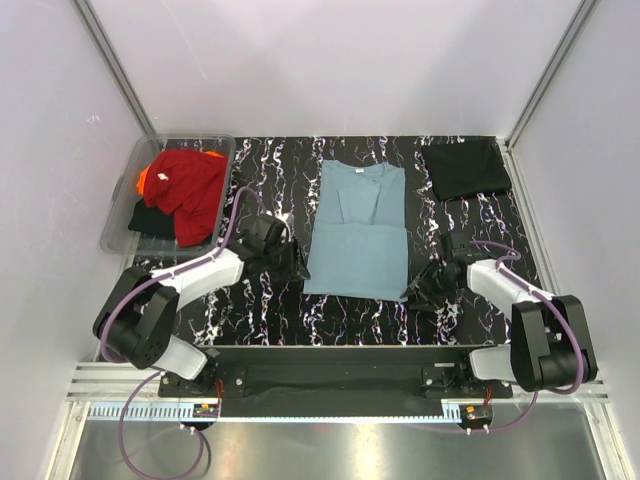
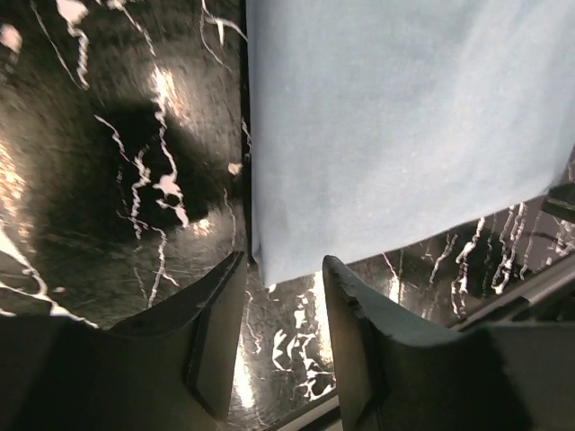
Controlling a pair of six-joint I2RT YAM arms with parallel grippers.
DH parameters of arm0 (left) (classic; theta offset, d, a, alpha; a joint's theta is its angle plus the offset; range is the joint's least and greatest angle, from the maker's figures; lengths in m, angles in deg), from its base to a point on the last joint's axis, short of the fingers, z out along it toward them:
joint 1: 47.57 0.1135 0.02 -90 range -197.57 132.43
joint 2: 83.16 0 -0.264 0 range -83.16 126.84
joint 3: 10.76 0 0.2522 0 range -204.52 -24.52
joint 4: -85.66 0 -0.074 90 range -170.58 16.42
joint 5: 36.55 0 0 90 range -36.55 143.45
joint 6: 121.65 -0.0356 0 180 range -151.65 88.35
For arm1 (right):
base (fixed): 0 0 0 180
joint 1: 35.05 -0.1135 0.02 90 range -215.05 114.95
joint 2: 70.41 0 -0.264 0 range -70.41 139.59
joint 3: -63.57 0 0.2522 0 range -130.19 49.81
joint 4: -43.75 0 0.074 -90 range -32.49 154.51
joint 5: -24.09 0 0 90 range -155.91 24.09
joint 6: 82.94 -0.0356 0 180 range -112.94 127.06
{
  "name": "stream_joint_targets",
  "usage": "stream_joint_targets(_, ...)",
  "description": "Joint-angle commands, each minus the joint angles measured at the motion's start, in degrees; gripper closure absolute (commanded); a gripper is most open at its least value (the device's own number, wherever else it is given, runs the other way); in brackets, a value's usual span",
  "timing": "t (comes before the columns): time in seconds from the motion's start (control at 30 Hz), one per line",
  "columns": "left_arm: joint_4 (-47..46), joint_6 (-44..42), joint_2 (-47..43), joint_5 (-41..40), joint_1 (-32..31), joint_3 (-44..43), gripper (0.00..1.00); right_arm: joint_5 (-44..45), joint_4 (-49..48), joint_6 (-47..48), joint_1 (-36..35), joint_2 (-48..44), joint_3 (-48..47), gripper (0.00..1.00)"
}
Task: Fold and stack the t-shirts
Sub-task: Fold the tshirt
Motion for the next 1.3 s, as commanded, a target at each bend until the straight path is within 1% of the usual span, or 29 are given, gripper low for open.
stream_joint_targets(0.0, -4.75, 2.86, -0.34, 3.76, -0.07, 2.80, 0.55, 2.64, -2.06, -5.75, 0.19, -2.15, 1.06, 0.54)
stream_joint_targets(0.1, -8.61, 5.05, 0.81, 5.26, -0.07, 5.52, 0.54, 3.43, -3.55, -7.16, 0.19, -1.63, 1.50, 0.53)
stream_joint_targets(0.2, -10.83, 6.29, 1.86, 5.62, -0.25, 7.37, 0.54, 2.38, -5.05, -7.95, 0.19, -0.31, 1.59, 0.55)
stream_joint_targets(0.4, -10.22, 6.12, 1.60, 3.51, -0.77, 8.60, 0.53, 4.74, -5.58, -7.78, 0.19, -0.13, 2.47, 0.59)
stream_joint_targets(0.5, -9.69, 6.20, 1.08, 2.89, -1.30, 9.04, 0.53, 4.75, -6.02, -7.61, 0.19, 0.04, 2.90, 0.64)
stream_joint_targets(0.53, -9.52, 6.29, 0.90, 2.54, -1.47, 9.05, 0.53, 4.66, -6.19, -7.60, 0.19, 0.13, 2.91, 0.66)
stream_joint_targets(0.67, -9.52, 6.29, 1.25, 1.14, -1.65, 9.05, 0.55, 4.31, -7.25, -7.52, 0.19, 0.30, 3.17, 0.85)
stream_joint_targets(0.7, -9.51, 6.29, 1.95, 1.05, -1.74, 8.78, 0.58, 4.13, -7.51, -7.34, 0.19, 0.30, 3.17, 0.95)
stream_joint_targets(0.73, -9.69, 6.20, 2.30, 1.31, -1.74, 8.69, 0.62, 3.78, -7.60, -7.08, 0.19, 0.48, 3.00, 0.99)
stream_joint_targets(0.77, -9.69, 6.29, 2.48, 1.74, -1.74, 8.61, 0.73, 3.69, -7.51, -6.47, 0.19, 0.48, 2.91, 1.00)
stream_joint_targets(0.83, -10.22, 6.55, 1.96, 2.54, -2.18, 8.52, 0.84, 3.17, -7.51, -5.76, 0.19, -0.04, 2.73, 1.00)
stream_joint_targets(0.87, -10.13, 6.55, 1.60, 3.15, -2.27, 8.52, 0.98, 2.90, -7.43, -5.41, 0.19, -0.40, 2.82, 1.00)
stream_joint_targets(0.93, -9.69, 6.73, -0.32, 3.50, -2.53, 8.52, 1.00, 1.76, -7.34, -4.10, 0.19, -2.06, 2.64, 1.00)
stream_joint_targets(1.07, -5.92, 7.08, -6.47, 0.96, -3.67, 7.99, 1.00, 0.44, -6.02, -2.51, 0.19, -6.89, 2.55, 1.00)
stream_joint_targets(1.2, -0.20, 6.82, -14.46, -2.38, -5.86, 6.59, 1.00, 1.49, -0.06, -1.19, 0.19, -13.83, 0.54, 1.00)
stream_joint_targets(1.27, 1.90, 7.08, -16.58, -3.61, -6.57, 6.32, 1.00, 1.50, 2.06, -0.66, 0.19, -17.96, -0.52, 1.00)
